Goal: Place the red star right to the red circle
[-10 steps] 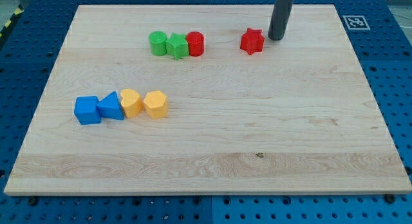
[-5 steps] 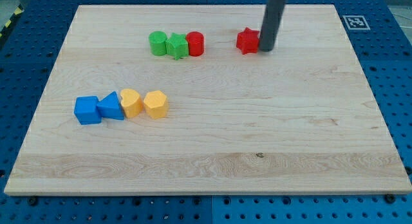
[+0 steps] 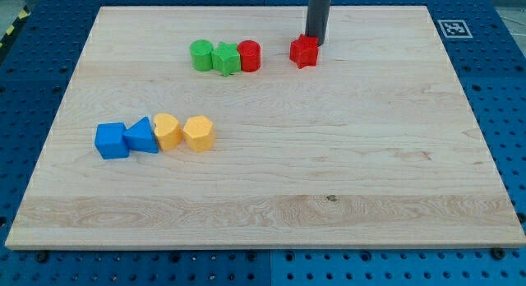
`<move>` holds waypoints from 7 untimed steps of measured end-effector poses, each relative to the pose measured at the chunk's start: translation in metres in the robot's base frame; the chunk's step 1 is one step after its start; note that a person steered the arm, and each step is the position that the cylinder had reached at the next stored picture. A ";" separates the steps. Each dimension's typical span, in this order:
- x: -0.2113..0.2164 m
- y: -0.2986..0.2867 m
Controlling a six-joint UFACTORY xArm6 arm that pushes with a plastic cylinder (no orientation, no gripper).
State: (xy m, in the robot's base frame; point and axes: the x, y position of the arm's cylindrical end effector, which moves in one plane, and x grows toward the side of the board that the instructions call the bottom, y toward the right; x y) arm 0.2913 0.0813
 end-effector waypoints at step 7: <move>0.054 0.013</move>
State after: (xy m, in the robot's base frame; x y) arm 0.3453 0.0942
